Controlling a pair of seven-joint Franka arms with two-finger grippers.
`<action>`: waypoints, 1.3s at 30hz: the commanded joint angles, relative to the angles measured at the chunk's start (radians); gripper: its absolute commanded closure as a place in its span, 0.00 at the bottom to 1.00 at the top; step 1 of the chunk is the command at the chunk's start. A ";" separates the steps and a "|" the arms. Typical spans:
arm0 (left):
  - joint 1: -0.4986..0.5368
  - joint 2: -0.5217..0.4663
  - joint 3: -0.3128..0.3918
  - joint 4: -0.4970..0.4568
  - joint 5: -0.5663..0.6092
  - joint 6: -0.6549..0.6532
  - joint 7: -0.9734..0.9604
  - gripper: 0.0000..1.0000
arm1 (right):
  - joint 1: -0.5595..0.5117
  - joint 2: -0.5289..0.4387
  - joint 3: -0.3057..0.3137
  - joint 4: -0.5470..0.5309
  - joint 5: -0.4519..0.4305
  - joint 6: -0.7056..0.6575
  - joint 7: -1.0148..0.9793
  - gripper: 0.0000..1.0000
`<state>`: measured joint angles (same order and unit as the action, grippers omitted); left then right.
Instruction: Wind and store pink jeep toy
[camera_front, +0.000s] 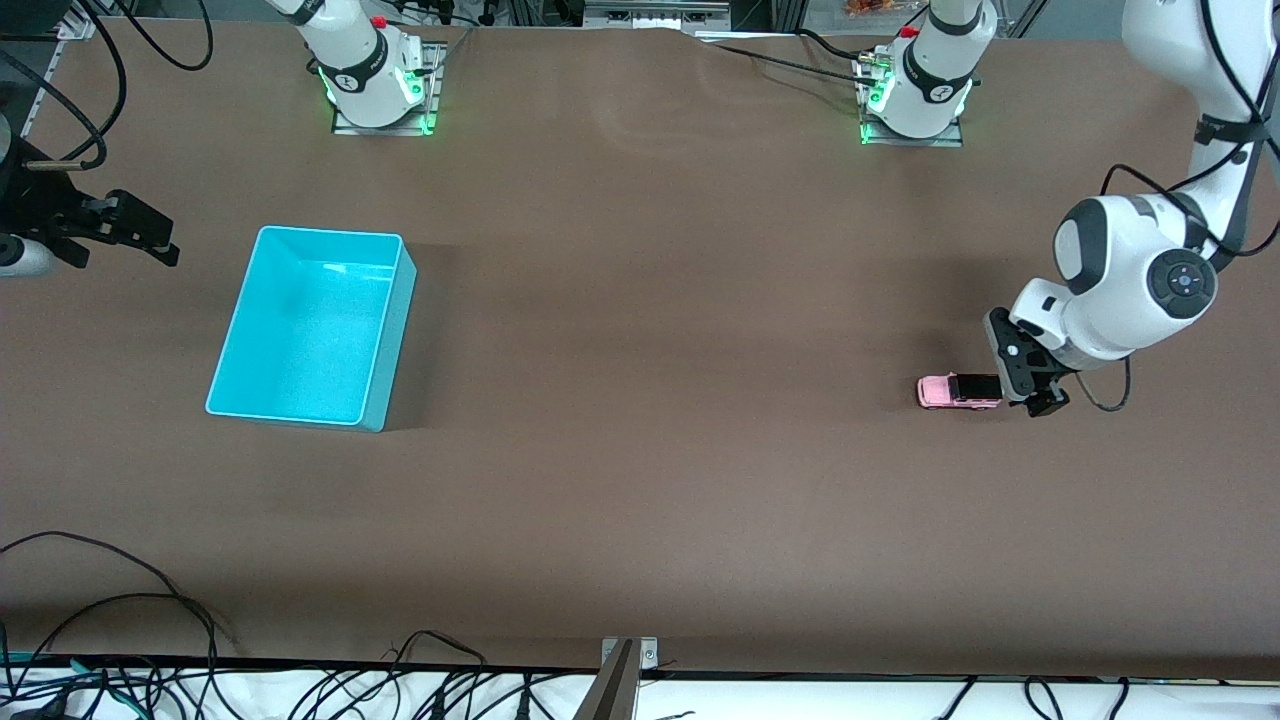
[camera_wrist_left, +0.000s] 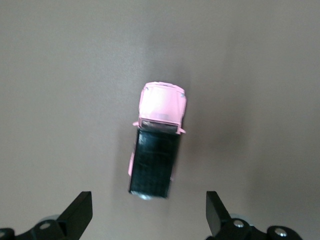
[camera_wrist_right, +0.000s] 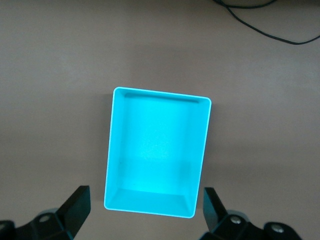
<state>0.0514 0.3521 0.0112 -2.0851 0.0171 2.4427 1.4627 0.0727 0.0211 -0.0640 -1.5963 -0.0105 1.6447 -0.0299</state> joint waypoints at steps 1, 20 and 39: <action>-0.004 0.067 -0.002 0.003 0.006 0.108 0.051 0.00 | 0.001 0.003 -0.002 0.012 -0.006 -0.006 -0.012 0.00; -0.012 0.088 -0.022 -0.038 0.006 0.136 0.062 0.13 | 0.001 0.003 -0.002 0.012 -0.006 -0.006 -0.012 0.00; -0.001 0.093 -0.022 -0.029 0.006 0.134 0.116 0.88 | -0.001 0.003 -0.002 0.012 -0.005 -0.006 -0.012 0.00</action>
<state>0.0390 0.4551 -0.0096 -2.1027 0.0175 2.5679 1.5390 0.0725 0.0213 -0.0647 -1.5963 -0.0105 1.6447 -0.0299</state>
